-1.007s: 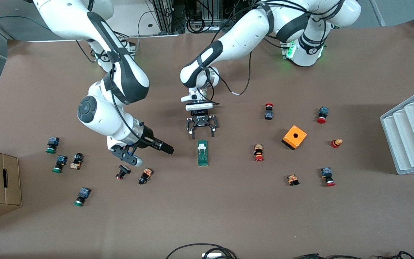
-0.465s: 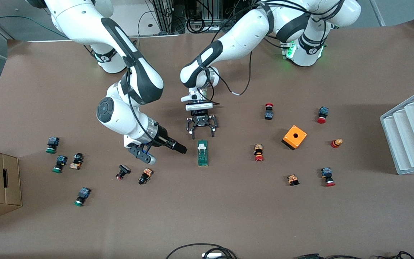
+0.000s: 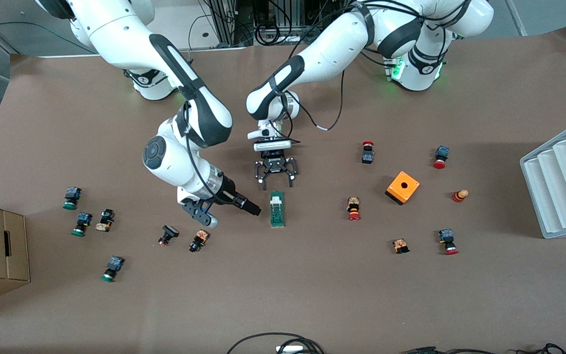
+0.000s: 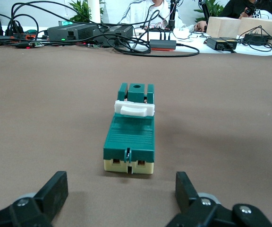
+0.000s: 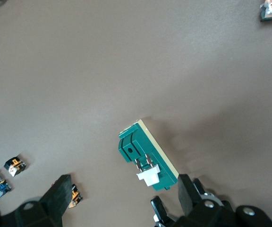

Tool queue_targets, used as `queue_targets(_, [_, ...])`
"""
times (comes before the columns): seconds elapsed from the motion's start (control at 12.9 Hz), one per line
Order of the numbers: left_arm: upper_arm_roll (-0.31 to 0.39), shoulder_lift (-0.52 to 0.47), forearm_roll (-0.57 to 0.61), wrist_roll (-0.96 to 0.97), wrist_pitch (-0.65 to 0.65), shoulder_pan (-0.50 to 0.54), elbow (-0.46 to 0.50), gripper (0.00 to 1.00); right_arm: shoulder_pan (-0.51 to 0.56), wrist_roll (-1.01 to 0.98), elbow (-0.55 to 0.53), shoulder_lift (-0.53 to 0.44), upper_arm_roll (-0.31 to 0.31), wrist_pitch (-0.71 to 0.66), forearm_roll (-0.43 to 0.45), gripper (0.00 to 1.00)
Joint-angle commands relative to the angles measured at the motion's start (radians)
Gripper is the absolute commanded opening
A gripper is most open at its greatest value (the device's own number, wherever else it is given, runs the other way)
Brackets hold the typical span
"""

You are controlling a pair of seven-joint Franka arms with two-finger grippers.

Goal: Close load switch with both arms
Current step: 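Grasp the white switch handle with the right gripper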

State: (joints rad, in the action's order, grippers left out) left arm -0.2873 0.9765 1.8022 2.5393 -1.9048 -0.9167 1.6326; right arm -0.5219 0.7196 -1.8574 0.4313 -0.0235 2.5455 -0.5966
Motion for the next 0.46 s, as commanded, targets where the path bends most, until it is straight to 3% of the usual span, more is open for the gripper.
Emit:
queue_targets(0.0, [-0.004,0.071,-0.007,0.050,-0.048,-0.011,-0.045,1.00,-0.015,-0.008,-0.034,0.001,0.008,0.073,-0.118,1.00])
queue_targets(0.08, [-0.004,0.071,-0.006,0.050,-0.050,-0.011,-0.045,1.00,-0.032,-0.009,-0.052,0.000,0.008,0.105,-0.156,1.00])
queue_targets(0.39, [-0.003,0.071,-0.006,0.050,-0.050,-0.011,-0.045,1.00,-0.050,-0.008,-0.092,-0.010,0.008,0.140,-0.172,1.00])
